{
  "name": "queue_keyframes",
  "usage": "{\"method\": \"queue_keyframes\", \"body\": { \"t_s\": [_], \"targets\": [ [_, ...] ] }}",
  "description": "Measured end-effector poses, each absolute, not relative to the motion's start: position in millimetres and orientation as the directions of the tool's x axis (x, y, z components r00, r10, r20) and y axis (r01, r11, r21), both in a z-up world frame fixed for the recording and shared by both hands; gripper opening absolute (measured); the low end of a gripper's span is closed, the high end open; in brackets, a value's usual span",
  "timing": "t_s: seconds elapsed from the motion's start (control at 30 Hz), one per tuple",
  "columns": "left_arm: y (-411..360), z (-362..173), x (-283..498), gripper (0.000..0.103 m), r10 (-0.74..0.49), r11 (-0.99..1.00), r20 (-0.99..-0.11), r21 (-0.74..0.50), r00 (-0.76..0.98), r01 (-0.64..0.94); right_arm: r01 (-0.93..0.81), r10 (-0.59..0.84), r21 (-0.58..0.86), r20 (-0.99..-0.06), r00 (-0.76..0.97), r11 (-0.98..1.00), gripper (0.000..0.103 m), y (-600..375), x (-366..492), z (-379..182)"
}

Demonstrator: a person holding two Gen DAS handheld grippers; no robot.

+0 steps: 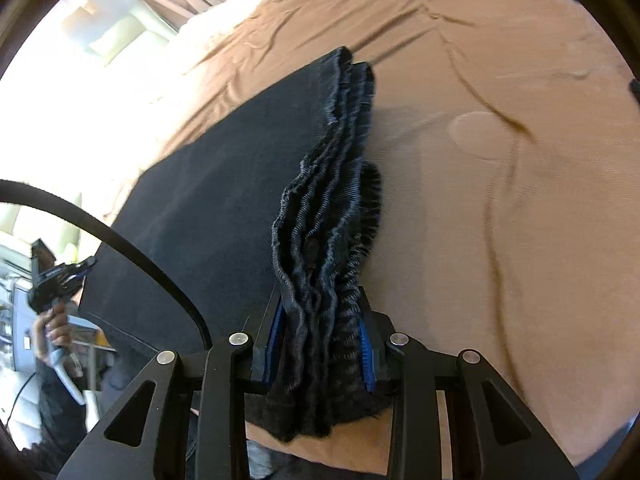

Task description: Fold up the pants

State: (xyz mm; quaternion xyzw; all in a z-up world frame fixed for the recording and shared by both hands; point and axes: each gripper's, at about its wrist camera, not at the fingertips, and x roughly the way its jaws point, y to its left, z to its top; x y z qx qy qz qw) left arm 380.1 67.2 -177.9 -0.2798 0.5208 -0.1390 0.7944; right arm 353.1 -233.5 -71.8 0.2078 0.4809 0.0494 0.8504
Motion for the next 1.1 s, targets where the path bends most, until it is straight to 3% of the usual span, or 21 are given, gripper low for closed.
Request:
{"method": "queue_keyframes", "body": {
  "t_s": [0.07, 0.13, 0.23, 0.53, 0.67, 0.9, 1.03, 1.1],
  "targets": [
    [71, -185, 372, 0.017, -0.538, 0.782, -0.734, -0.618, 0.414, -0.080, 0.126, 0.253, 0.369, -0.811, 0.527, 0.921, 0.029, -239, 346, -73],
    [74, -192, 363, 0.029, -0.542, 0.775, -0.734, -0.625, 0.409, -0.095, 0.136, 0.243, 0.362, -0.816, 0.525, 0.922, 0.029, -245, 339, -74],
    [80, -201, 353, 0.038, -0.569, 0.747, -0.716, -0.656, 0.406, -0.110, 0.141, 0.216, 0.333, -0.826, 0.520, 0.932, 0.029, -246, 330, -76],
    [90, -214, 321, 0.040, -0.639, 0.661, -0.645, -0.739, 0.419, -0.130, 0.165, 0.159, 0.290, -0.824, 0.543, 0.943, 0.029, -225, 321, -73],
    [89, -220, 311, 0.046, -0.668, 0.625, -0.607, -0.771, 0.430, -0.118, 0.179, 0.109, 0.249, -0.820, 0.562, 0.952, 0.030, -204, 308, -61],
    [83, -224, 309, 0.044, -0.674, 0.610, -0.586, -0.785, 0.450, -0.109, 0.174, 0.072, 0.232, -0.772, 0.631, 0.957, 0.032, -195, 268, -21],
    [83, -215, 302, 0.020, -0.666, 0.613, -0.574, -0.785, 0.477, -0.088, 0.131, 0.082, 0.222, -0.747, 0.660, 0.966, 0.032, -173, 264, -1],
    [82, -209, 300, 0.019, -0.662, 0.618, -0.569, -0.783, 0.488, -0.076, 0.100, 0.086, 0.205, -0.737, 0.670, 0.974, 0.032, -157, 269, 4]
  ]
}}
